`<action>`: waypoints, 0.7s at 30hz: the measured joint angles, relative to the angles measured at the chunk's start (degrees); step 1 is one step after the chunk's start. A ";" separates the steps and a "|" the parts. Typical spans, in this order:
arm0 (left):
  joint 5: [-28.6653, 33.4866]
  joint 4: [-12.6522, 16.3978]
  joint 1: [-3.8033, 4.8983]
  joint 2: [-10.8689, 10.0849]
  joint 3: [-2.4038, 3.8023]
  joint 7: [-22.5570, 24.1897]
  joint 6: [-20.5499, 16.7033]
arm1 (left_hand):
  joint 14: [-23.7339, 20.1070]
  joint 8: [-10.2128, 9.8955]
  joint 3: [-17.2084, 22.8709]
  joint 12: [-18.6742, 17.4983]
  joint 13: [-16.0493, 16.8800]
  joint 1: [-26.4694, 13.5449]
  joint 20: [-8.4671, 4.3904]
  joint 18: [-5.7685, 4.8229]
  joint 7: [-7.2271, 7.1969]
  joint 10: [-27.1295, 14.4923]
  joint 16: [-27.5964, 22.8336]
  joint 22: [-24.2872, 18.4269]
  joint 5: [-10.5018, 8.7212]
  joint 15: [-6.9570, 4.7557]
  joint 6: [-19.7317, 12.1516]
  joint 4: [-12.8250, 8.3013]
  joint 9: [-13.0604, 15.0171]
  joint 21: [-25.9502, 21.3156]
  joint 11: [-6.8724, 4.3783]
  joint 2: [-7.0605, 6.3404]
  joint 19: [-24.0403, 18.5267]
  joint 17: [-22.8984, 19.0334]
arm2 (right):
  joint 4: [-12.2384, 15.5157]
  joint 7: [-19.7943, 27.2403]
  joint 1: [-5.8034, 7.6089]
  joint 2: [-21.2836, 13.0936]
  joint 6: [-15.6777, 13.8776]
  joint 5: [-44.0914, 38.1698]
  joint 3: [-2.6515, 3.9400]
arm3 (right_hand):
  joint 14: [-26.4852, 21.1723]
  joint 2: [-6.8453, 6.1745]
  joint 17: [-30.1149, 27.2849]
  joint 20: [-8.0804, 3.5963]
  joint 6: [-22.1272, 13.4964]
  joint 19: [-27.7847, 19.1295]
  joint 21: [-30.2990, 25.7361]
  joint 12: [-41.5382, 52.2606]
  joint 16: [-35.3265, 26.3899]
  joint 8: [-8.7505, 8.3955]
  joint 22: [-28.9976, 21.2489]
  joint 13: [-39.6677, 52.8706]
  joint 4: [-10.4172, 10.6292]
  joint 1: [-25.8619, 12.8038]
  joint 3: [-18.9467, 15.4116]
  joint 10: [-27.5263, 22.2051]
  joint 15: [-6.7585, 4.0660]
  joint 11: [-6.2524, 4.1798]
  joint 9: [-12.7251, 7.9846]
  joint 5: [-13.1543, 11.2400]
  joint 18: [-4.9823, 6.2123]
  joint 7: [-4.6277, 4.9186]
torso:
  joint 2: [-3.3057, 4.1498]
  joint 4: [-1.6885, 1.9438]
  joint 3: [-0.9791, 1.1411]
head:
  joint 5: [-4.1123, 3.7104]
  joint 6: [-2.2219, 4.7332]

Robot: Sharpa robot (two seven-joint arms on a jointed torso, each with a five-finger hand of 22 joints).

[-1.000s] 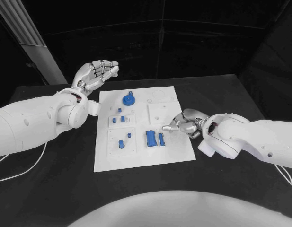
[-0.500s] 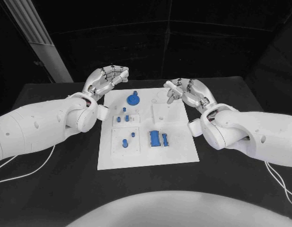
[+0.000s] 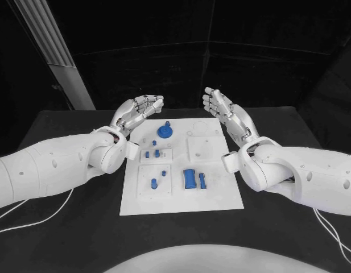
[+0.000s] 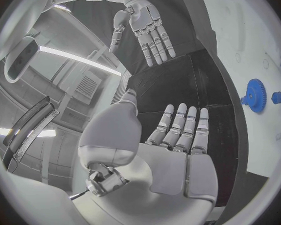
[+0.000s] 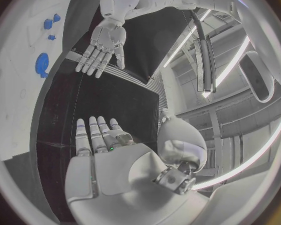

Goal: Assemble the parts on the task board

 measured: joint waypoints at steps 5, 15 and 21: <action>0.33 2.53 -1.27 -0.84 2.11 -0.56 -1.59 | -2.02 -4.42 1.46 -5.77 -1.05 -10.84 -2.70 -1.80 -0.43 -3.59 -7.45 -5.53 -2.39 -2.02 -4.03 -2.60 -1.10 -1.00 -2.38 -0.84 -3.23 -1.13 | -0.35 -0.63 -1.10 -0.07 -0.74 1.56 2.04 | -6.05 0.08 -7.40 -5.60 -3.26 -7.63 0.00 -7.05 -7.27 -6.99 -7.85 -7.52 -6.28 -10.83 0.29 -6.82 -1.48 -3.50 -7.77 0.00 0.00 -0.51 | -0.48 0.26 0.16 | -0.04 1.52; 3.01 12.54 -6.15 -4.07 9.68 -3.82 -12.53 | -5.56 -10.95 5.67 -14.32 -1.70 -26.90 -6.54 -4.94 -3.48 -9.06 -18.49 -13.73 -5.97 -5.35 -9.91 -6.71 -1.79 -1.54 -5.80 -1.37 -8.18 -1.77 | -1.48 -3.03 -4.10 -0.32 -5.12 10.58 7.08 | -6.20 0.10 -10.13 -5.71 -3.25 -7.92 0.00 -7.37 -9.87 -7.37 -13.40 -12.83 -6.34 -18.38 0.24 -7.01 -1.47 -3.52 -8.91 0.00 0.01 -0.52 | -3.06 1.57 0.99 | 0.15 8.16; 5.12 16.55 -8.06 -5.39 12.40 -6.18 -20.21 | -8.48 -13.75 7.16 -17.96 -1.79 -33.81 -8.58 -4.95 -6.48 -11.69 -23.26 -17.24 -7.50 -7.51 -12.66 -8.21 -1.86 -1.54 -8.29 -1.47 -10.24 -1.87 | -1.63 -4.14 -4.49 -0.34 -7.05 14.28 7.60 | -6.19 0.10 -10.13 -5.70 -3.25 -7.92 0.00 -7.37 -9.87 -7.36 -13.40 -12.86 -6.34 -18.38 0.24 -7.01 -1.47 -3.52 -8.91 0.00 0.01 -0.52 | -4.27 2.21 1.41 | 0.21 10.44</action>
